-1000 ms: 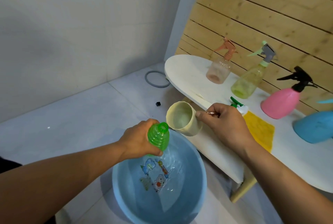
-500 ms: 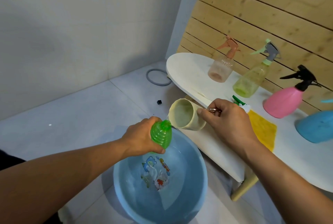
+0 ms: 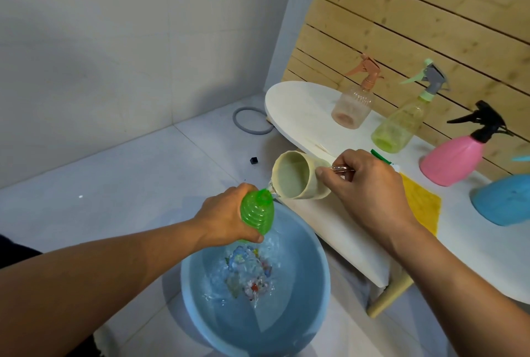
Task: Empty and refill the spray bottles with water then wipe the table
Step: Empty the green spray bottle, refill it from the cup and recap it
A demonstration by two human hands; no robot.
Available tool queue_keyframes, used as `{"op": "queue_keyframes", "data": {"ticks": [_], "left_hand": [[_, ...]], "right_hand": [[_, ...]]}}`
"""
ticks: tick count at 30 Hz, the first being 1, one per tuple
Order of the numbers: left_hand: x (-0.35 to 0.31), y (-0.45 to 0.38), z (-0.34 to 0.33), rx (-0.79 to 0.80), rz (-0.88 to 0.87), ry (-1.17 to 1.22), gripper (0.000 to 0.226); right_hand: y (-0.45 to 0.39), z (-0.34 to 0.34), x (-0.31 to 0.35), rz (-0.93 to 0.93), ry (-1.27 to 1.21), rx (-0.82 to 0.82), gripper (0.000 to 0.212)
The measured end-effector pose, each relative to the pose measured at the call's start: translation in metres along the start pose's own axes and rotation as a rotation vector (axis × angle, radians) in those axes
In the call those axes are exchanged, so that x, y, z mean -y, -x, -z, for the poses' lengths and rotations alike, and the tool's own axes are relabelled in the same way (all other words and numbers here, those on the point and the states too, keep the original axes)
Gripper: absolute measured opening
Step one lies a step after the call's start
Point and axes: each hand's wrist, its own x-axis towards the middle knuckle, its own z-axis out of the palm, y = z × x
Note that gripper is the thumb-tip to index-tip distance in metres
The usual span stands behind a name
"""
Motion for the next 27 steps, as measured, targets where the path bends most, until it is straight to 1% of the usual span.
{"op": "queue_keyframes", "data": {"ticks": [4, 10, 27], "left_hand": [[-0.0002, -0.0005, -0.0009, 0.002, 0.005, 0.003, 0.100], [-0.0020, -0.0020, -0.0034, 0.013, 0.002, -0.002, 0.103], [-0.0085, -0.0057, -0.0075, 0.016, -0.012, -0.013, 0.101]], "right_hand": [[0.0004, 0.0036, 0.0016, 0.011, 0.023, 0.000, 0.028], [0.0008, 0.0083, 0.0029, 0.032, 0.065, -0.031, 0.027], [0.0059, 0.0096, 0.0078, 0.152, 0.207, -0.113, 0.027]]}}
